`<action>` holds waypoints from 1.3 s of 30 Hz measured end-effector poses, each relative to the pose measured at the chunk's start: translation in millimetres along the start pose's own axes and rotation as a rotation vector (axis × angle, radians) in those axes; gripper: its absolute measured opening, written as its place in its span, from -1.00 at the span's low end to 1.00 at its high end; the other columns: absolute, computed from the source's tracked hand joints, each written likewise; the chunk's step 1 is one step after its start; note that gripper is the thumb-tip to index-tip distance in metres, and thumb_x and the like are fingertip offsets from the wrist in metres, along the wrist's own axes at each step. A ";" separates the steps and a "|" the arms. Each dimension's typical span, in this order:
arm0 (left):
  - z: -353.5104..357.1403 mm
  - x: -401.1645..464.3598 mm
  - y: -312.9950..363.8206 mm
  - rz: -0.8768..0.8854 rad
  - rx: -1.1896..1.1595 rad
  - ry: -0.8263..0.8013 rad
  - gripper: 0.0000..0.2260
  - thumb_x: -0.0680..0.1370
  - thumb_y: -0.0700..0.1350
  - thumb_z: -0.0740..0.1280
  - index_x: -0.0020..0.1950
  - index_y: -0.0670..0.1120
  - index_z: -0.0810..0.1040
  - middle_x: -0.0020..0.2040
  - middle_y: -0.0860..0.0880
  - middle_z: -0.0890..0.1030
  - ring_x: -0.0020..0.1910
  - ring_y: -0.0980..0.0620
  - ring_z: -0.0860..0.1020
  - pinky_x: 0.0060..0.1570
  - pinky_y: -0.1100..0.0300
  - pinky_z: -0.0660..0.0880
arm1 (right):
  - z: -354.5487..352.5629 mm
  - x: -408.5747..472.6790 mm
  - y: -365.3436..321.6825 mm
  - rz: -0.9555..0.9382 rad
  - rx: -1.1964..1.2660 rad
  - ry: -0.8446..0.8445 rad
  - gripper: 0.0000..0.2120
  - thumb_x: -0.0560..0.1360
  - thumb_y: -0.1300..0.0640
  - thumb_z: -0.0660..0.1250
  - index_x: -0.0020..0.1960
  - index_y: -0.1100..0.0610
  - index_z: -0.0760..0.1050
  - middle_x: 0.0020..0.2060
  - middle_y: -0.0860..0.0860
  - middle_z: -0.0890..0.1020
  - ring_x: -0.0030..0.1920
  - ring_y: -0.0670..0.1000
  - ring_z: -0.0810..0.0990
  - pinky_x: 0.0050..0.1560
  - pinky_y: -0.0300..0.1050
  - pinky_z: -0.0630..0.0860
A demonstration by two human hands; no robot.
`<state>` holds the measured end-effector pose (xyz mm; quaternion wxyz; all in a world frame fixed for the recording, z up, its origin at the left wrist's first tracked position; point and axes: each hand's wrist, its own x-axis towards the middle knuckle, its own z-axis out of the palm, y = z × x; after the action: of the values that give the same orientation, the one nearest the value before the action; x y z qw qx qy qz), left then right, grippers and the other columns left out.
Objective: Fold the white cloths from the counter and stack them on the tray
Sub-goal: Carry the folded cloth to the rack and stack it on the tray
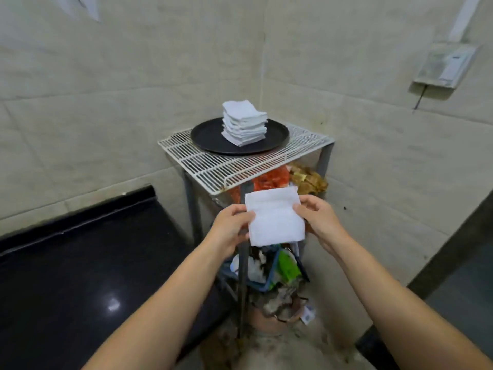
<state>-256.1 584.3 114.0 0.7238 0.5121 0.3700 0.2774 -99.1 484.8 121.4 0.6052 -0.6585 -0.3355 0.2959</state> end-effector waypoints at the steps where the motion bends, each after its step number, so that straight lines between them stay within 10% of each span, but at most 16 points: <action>1: 1.5 18.9 13.7 0.026 0.019 0.012 -0.93 0.55 -0.25 0.28 0.02 -0.18 0.50 -0.16 -0.09 0.57 -0.30 0.02 0.54 -0.34 0.16 0.49 | -0.4 24.8 -7.6 -0.024 -0.020 0.000 -0.81 0.54 0.28 0.28 -0.15 0.04 0.57 -0.21 -0.03 0.66 -0.18 0.00 0.60 -0.13 -0.11 0.51; 19: 24.8 289.6 210.6 0.408 0.155 0.496 -0.75 0.51 -0.36 0.27 0.10 -0.11 0.37 -0.21 -0.06 0.40 -0.35 0.07 0.45 -0.54 0.33 0.48 | 42.7 419.2 -122.2 -0.210 -0.129 -0.360 -0.90 0.51 0.28 0.31 -0.05 0.10 0.51 -0.20 0.07 0.57 -0.28 0.00 0.53 -0.29 -0.15 0.43; 30: 14.7 313.3 170.8 0.309 0.285 0.688 -0.70 0.49 -0.32 0.35 0.16 -0.12 0.40 -0.24 -0.06 0.48 -0.33 0.02 0.50 -0.49 0.31 0.47 | 55.0 457.1 -74.8 -0.262 -0.291 -0.526 -0.82 0.49 0.23 0.34 0.07 0.06 0.47 -0.30 -0.03 0.50 -0.27 -0.05 0.51 -0.23 -0.16 0.40; 39: 11.4 287.2 181.9 0.313 0.363 0.783 -0.67 0.54 -0.14 0.33 0.26 -0.13 0.34 -0.10 -0.05 0.47 -0.29 0.06 0.50 -0.43 0.25 0.45 | 48.0 445.6 -102.3 -0.316 -0.325 -0.414 -0.59 0.51 0.02 0.33 0.31 0.10 0.37 -0.01 0.01 0.54 -0.03 0.01 0.55 0.03 -0.10 0.46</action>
<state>-86.5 860.8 216.3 0.3773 0.5369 0.5766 0.4868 121.3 874.3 226.2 0.4493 -0.6121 -0.5929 0.2683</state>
